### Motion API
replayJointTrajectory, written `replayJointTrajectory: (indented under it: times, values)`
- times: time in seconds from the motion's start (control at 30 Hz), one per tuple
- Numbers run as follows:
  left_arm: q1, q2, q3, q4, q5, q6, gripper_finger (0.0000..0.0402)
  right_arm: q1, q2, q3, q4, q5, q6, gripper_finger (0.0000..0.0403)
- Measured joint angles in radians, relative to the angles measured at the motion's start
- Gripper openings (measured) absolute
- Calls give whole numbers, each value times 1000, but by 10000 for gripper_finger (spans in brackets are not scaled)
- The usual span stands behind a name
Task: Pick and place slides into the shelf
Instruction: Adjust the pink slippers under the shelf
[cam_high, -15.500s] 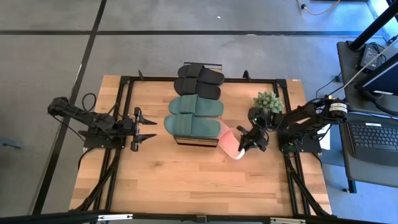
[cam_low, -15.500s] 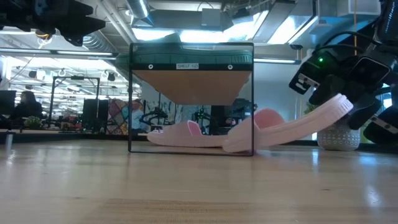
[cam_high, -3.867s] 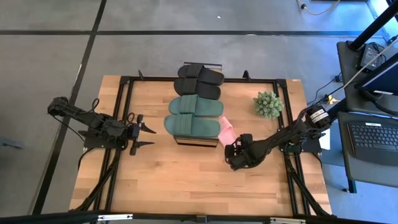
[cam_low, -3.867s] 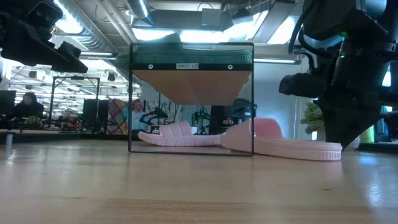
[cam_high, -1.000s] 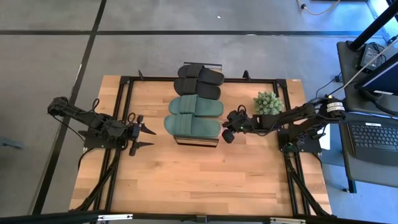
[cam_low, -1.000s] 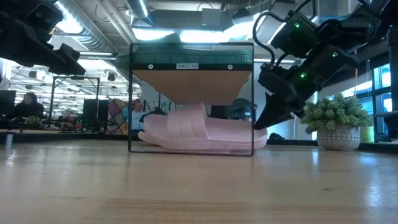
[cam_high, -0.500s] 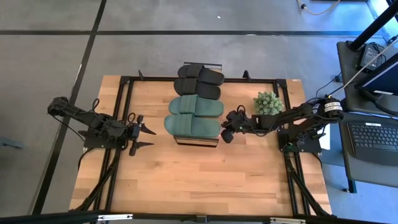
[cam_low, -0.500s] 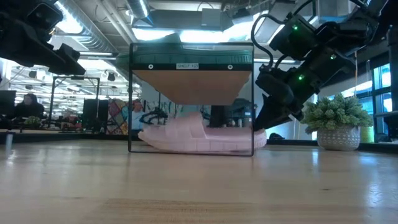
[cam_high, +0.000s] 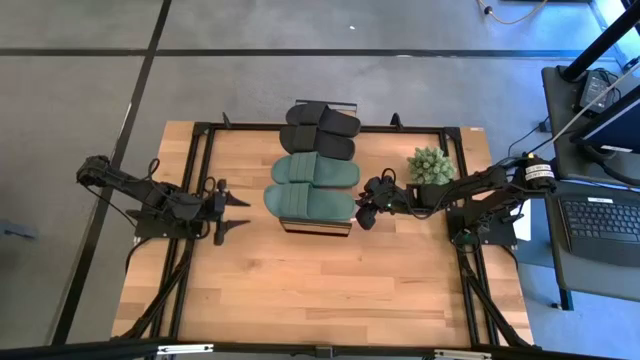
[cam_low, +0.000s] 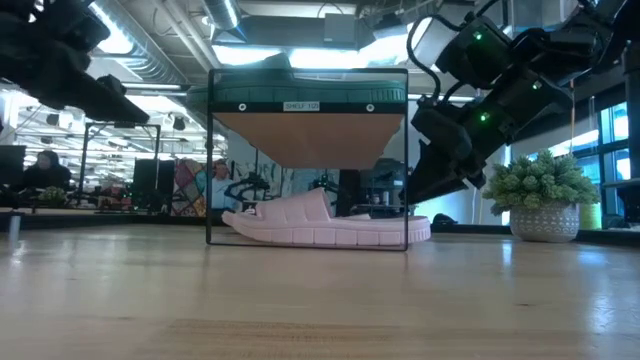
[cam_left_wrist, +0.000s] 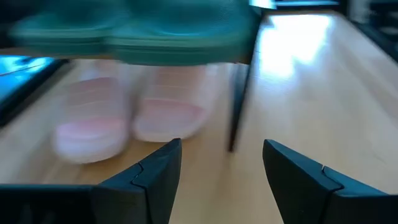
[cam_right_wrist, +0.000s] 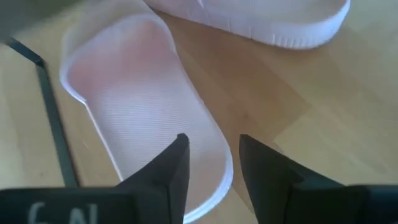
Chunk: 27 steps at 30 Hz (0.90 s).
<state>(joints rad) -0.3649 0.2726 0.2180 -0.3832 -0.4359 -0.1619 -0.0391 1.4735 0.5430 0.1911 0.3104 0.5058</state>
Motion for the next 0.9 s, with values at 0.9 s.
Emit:
replayJointTrajectory:
  times: [0.9]
  values:
    - [306,411,0,137,-111,-90,216,10,-155,0,-108,1,-40,142]
